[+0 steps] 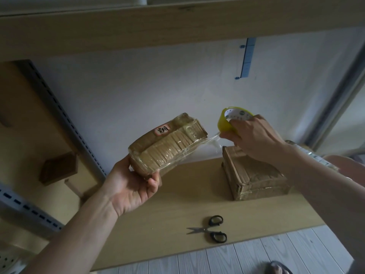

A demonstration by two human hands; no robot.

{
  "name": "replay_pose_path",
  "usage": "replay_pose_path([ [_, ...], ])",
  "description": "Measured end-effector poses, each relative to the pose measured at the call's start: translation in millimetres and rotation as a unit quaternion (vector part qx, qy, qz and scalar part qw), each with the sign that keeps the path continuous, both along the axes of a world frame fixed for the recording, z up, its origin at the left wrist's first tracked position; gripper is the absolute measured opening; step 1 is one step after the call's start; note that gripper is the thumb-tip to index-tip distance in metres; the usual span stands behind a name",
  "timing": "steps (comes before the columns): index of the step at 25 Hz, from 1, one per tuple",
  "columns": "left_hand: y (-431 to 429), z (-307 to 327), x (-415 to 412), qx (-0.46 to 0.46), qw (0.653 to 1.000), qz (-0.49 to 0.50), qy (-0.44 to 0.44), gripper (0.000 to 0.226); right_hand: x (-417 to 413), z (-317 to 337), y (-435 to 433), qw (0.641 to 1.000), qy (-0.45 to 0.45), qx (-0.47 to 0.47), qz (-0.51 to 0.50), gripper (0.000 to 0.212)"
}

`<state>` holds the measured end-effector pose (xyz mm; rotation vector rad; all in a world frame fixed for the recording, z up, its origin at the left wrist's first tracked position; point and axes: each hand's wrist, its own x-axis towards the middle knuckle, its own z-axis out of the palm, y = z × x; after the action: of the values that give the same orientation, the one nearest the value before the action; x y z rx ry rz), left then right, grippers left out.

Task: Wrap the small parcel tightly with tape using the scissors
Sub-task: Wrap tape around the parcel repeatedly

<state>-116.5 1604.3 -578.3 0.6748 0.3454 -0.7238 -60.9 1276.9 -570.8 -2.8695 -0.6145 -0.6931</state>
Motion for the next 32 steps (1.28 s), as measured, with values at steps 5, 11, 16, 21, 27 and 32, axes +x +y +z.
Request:
replay_pose_path([
  [5, -2, -7, -1, 0.01, 0.999, -0.035, 0.002, 0.047, 0, 0, -1, 1.0, -0.005, -0.024, -0.012, 0.082],
  [11, 2, -6, -1, -0.004, 0.999, -0.031, -0.014, 0.029, -4, 2, 0, 0.999, -0.034, -0.018, 0.002, 0.063],
  [16, -5, -17, -2, 0.012, 0.996, -0.085, 0.011, 0.033, -8, 8, 3, 1.0, -0.008, -0.001, 0.02, 0.061],
  [21, 14, -12, -1, 0.165, 0.961, -0.219, -0.021, 0.046, -31, 25, 14, 0.964, 0.219, 0.101, 0.115, 0.015],
  [27, 11, -14, -2, 0.324, 0.926, -0.166, -0.1, 0.077, -37, 30, 20, 0.938, 0.284, 0.168, 0.105, 0.014],
  [32, -3, -32, 6, 0.229, 0.929, 0.118, -0.266, 0.068, -40, 23, 31, 0.927, 0.326, 0.167, 0.078, 0.023],
])
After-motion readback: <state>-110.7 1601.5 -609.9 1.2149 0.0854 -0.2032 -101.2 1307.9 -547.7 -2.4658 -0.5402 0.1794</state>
